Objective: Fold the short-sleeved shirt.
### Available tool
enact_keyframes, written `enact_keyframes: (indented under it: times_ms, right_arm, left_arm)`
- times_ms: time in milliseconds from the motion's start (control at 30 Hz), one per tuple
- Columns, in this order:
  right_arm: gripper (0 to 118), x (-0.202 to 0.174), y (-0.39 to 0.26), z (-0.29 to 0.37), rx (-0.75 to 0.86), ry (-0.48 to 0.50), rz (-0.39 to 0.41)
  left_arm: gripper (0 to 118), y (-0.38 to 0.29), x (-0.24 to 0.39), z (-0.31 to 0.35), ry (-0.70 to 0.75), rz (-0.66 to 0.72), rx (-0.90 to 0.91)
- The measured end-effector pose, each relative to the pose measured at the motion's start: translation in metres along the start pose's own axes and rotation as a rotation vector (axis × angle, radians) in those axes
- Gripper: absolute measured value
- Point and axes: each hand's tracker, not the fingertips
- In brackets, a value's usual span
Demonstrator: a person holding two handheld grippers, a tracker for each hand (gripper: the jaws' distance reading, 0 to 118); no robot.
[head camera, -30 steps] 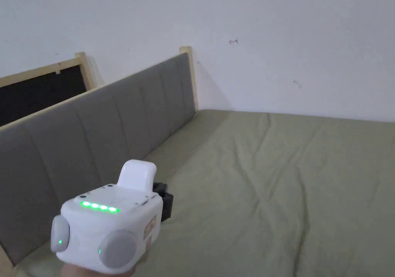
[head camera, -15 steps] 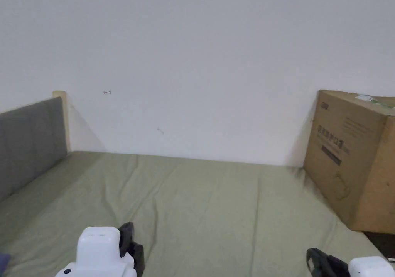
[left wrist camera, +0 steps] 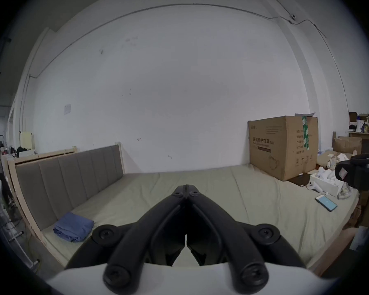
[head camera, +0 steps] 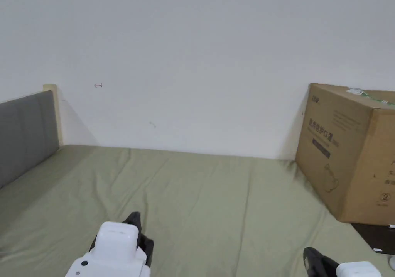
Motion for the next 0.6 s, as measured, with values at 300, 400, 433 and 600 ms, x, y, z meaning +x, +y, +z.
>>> enact_keyframes:
  times_ms: [300,400,433,600]
  right_arm:
    - [0,0.003,-0.005,-0.017,-0.009,-0.023,0.014]
    - [0,0.001,0.004,-0.027,-0.025,-0.055,0.019]
    - [0,-0.001,0.005,-0.029,-0.021,-0.052,0.016]
    - [51,-0.001,-0.008,-0.049,-0.064,-0.049,-0.007]
  left_arm:
    - [0,-0.017,0.000,-0.026,0.004,0.051,-0.056]
    - [0,-0.018,0.004,-0.024,0.020,0.037,-0.026]
    - [4,-0.018,0.004,-0.024,0.015,0.040,-0.028]
    - [106,-0.019,0.002,-0.026,0.003,0.053,-0.049]
